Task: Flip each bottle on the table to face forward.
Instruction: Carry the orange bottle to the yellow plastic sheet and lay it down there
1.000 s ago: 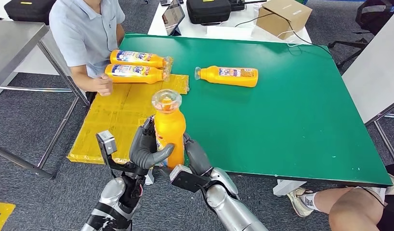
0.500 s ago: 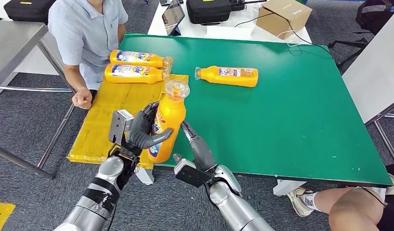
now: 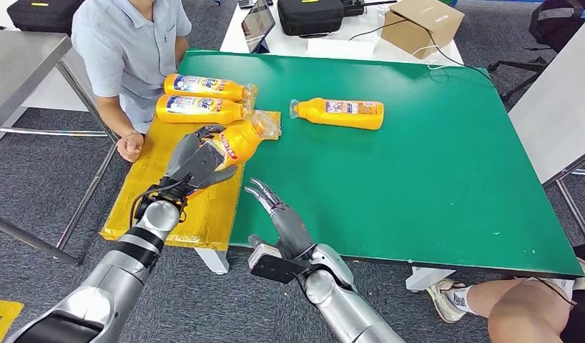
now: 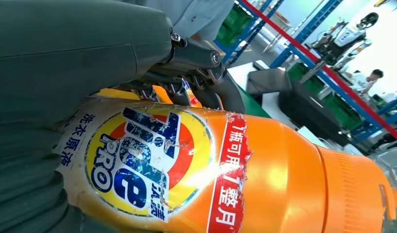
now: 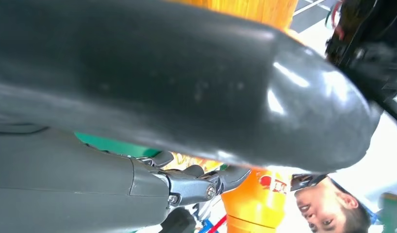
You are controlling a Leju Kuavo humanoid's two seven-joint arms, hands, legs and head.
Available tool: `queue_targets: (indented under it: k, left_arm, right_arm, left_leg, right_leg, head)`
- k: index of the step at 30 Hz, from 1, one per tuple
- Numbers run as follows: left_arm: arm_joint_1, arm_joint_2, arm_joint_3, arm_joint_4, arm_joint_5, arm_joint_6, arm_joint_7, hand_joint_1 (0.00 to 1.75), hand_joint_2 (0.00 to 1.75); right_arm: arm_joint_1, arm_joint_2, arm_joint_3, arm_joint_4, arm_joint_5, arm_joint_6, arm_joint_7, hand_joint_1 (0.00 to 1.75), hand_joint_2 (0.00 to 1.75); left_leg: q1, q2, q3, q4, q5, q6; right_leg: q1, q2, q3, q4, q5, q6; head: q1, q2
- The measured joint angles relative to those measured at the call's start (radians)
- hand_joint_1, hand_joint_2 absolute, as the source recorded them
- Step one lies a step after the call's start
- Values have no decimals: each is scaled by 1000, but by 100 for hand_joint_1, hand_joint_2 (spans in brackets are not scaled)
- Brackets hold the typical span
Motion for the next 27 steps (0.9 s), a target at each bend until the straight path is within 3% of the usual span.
queue_targets:
  k: [5, 8, 11, 16, 27]
  left_arm:
    - [-70, 3, 26, 123, -82, 46, 12, 173, 175]
    - [-112, 10, 2, 207, -245, 85, 80, 175, 175]
    - [-148, 18, -33, 298, -353, 55, 147, 175, 175]
    - [-175, 26, -65, 409, -401, -18, 171, 175, 175]
    - [-177, 30, -105, 488, -446, -26, 180, 175, 175]
  right_arm:
    - [-5, 8, 0, 13, -13, 16, -6, 0, 0]
    - [-10, 11, 0, 19, -19, 37, -8, 0, 0]
    - [-14, 16, 0, 22, -21, 60, -9, 0, 0]
    - [-20, 27, 6, 24, -19, 80, -10, 0, 0]
    - [-23, 31, 16, 24, -21, 90, -12, 0, 0]
  left_leg:
    - [0, 0, 0, 0, 0, 0]
    - [0, 0, 0, 0, 0, 0]
    - [0, 1, 0, 0, 0, 0]
    - [0, 0, 0, 0, 0, 0]
    - [0, 0, 0, 0, 0, 0]
  right_leg:
    - [0, 0, 0, 0, 0, 0]
    - [0, 0, 0, 0, 0, 0]
    - [0, 0, 0, 0, 0, 0]
    - [0, 0, 0, 0, 0, 0]
    - [0, 0, 0, 0, 0, 0]
  head:
    - [0, 0]
    - [0, 0]
    - [0, 0]
    - [0, 0]
    - [0, 0]
